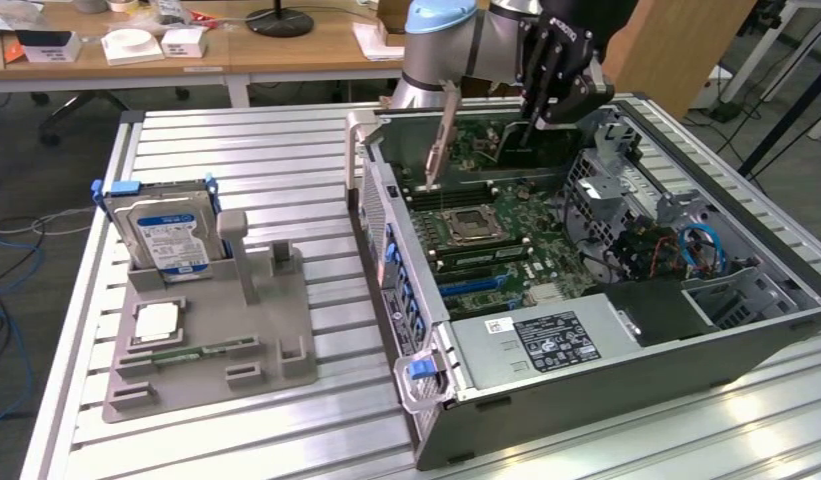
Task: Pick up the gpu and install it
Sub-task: 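Insert the gpu into the slot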
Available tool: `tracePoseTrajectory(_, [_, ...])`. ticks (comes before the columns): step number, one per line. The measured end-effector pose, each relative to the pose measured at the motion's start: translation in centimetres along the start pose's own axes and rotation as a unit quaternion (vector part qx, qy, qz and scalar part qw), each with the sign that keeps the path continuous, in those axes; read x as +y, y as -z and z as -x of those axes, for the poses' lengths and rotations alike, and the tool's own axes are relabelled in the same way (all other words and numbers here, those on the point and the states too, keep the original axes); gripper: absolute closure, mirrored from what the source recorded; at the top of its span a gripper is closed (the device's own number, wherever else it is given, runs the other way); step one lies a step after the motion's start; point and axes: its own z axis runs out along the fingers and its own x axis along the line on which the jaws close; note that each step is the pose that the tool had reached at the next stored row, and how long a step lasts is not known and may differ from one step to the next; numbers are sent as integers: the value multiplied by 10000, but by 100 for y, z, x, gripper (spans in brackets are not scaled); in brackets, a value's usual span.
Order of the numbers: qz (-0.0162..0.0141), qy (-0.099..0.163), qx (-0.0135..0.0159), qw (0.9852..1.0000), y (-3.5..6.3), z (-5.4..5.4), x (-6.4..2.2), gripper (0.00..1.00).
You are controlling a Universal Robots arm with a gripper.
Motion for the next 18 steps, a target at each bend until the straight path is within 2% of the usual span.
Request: tracePoseTrajectory(18, [-2, 2, 1, 10000, -3, 1, -16, 74])
